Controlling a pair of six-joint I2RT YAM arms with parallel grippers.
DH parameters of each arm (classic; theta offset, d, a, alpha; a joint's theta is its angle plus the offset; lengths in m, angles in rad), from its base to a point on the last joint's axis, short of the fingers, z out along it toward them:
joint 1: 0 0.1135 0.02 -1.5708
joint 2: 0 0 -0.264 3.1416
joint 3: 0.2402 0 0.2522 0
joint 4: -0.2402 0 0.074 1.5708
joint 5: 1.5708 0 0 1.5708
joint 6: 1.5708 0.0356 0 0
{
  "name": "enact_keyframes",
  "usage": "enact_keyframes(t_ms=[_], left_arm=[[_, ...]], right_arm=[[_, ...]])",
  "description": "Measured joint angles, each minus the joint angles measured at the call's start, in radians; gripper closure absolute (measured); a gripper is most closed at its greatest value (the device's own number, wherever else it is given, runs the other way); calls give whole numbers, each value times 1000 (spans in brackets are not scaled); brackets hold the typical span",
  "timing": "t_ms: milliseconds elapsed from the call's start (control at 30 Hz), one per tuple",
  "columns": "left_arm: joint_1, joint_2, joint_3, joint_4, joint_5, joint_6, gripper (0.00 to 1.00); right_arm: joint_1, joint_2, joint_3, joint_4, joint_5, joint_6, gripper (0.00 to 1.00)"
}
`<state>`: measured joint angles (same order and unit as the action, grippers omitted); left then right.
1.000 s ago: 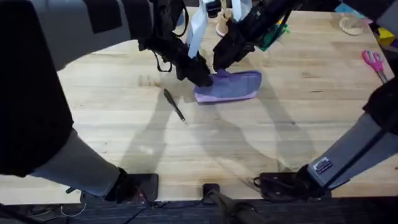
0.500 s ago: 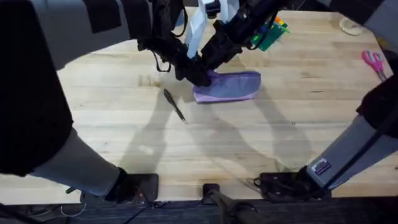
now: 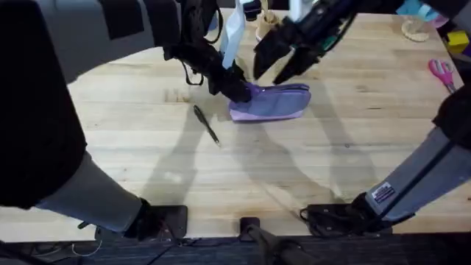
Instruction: Unzip the bag, pick up the pens from the table one at a time and place them inside, then zip the bag closed.
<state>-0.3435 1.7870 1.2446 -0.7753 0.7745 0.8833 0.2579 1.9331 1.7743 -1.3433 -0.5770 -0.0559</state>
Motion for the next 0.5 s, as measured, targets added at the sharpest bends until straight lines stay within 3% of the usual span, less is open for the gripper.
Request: enact_keyframes(t_ms=[33, 100, 133, 267, 467, 500], left_arm=[[0, 0, 0, 1, 0, 0, 959], [0, 0, 0, 1, 0, 0, 959], [0, 0, 0, 1, 0, 0, 959], [0, 0, 0, 1, -1, 0, 959], [0, 0, 0, 2, -1, 0, 957], [0, 0, 0, 2, -1, 1, 891]], right_arm=[[-21, 0, 8, -13, 0, 0, 279], [-61, 0, 28, -37, 0, -7, 57], [-81, 0, 40, -46, 2, -13, 18], [-131, -6, 75, -68, 56, -22, 6], [-136, -84, 85, -65, 157, -51, 6], [-136, -98, 88, -65, 167, -56, 6]])
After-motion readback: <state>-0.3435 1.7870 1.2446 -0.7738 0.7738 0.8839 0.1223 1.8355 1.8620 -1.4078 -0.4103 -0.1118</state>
